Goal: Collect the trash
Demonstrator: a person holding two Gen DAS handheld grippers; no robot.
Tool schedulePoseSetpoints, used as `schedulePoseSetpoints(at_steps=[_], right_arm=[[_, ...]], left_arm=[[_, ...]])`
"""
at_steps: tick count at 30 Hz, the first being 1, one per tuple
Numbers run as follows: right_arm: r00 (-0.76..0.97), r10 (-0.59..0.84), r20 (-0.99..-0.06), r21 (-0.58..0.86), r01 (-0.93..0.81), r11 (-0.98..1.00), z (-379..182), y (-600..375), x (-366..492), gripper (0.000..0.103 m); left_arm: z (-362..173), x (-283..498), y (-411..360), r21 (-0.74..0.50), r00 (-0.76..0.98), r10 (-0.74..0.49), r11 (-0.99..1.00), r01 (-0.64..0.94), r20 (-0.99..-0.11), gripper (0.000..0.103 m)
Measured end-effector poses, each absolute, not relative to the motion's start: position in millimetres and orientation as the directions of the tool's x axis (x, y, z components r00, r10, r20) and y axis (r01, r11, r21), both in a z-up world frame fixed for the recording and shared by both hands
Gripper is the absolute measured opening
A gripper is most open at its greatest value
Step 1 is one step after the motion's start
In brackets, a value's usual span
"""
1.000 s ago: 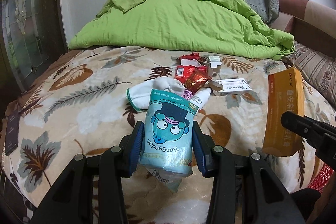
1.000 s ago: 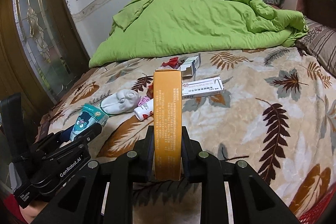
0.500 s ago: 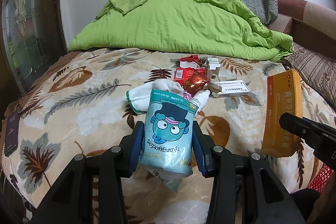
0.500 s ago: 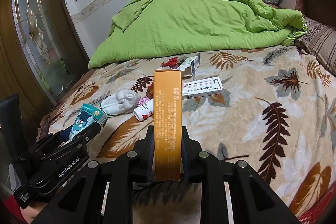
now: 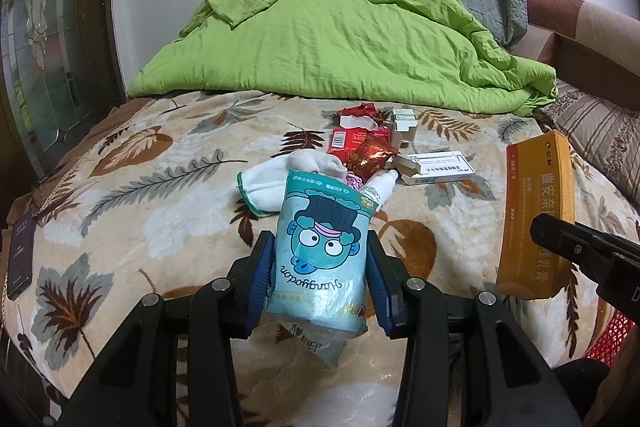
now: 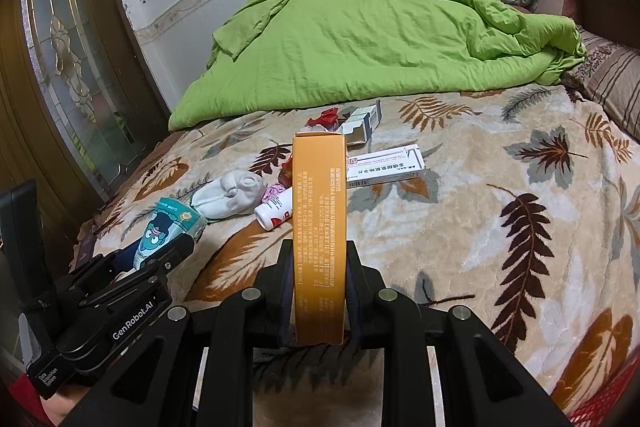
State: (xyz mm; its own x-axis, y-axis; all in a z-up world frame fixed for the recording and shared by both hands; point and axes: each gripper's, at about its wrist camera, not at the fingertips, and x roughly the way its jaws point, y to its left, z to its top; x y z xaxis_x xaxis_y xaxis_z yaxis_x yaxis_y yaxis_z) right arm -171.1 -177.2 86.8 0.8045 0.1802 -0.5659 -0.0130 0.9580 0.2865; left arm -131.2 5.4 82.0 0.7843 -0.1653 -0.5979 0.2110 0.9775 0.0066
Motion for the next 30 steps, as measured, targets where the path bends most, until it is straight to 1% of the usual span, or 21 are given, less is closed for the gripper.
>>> schedulePoseSetpoints(at_steps=[21,30], right_arm=[[0.81,0.177,-0.558,0.302,0.0,0.953,88.1,-179.1,-173.1,0.024],[0.803,0.196,-0.563,0.346,0.013,0.938,93.3,-186.9,-181.7,0.024]], left_arm=[[82.5,-132.9,-3.1,0.005,0.784,-0.171,0.976,0.217,-0.596,0.043],[85.7,-136.8,-7.1,-0.008,0.764,-0.182,0.974,0.226,-0.619,0.043]])
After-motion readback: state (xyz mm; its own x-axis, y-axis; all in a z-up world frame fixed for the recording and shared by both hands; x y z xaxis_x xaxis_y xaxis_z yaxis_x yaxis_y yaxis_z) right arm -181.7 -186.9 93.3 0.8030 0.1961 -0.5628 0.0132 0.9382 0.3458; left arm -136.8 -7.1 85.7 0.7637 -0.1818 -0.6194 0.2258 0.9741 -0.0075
